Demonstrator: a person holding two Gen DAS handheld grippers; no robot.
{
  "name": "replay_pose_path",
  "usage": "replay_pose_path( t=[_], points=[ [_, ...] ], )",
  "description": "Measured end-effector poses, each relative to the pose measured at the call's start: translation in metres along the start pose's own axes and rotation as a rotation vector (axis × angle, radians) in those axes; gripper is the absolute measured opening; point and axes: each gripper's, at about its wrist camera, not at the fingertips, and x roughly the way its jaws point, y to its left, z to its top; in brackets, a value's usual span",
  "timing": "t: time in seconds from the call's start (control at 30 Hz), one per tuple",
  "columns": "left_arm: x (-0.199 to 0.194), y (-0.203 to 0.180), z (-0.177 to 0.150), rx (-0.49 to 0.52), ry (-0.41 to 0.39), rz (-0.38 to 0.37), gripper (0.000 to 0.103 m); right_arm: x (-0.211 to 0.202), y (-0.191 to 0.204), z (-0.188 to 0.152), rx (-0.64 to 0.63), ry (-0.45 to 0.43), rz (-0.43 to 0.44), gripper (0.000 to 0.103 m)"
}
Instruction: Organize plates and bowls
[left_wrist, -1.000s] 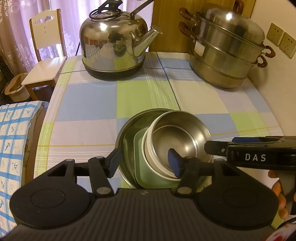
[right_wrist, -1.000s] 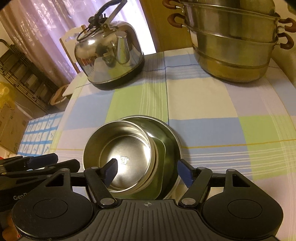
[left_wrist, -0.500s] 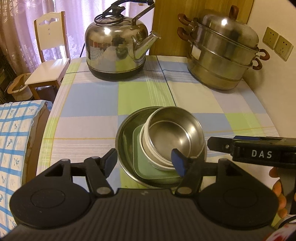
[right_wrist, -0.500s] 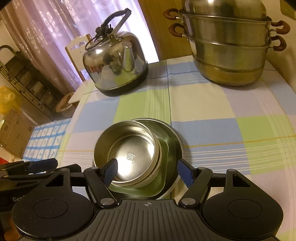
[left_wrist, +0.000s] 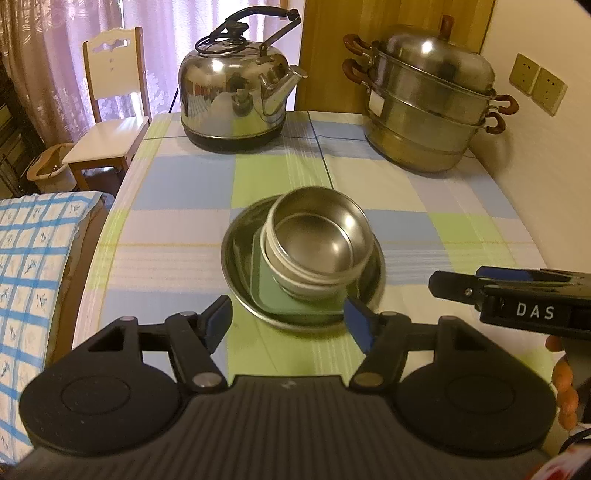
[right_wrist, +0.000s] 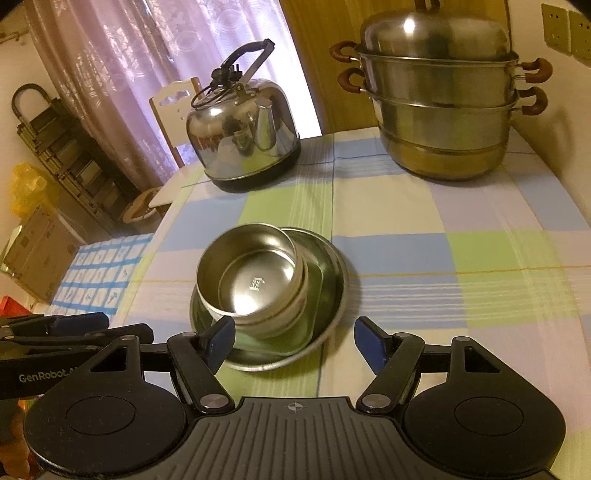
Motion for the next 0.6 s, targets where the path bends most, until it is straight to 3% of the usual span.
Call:
replay_pose_path(
  t=[0.6],
  points=[
    [-0.056, -0.060, -0.072, -0.011, -0.006, 0.002, 0.066, -0.074, -0.027, -0.071, -0.048, 0.014, -0.002, 0.071]
  ],
)
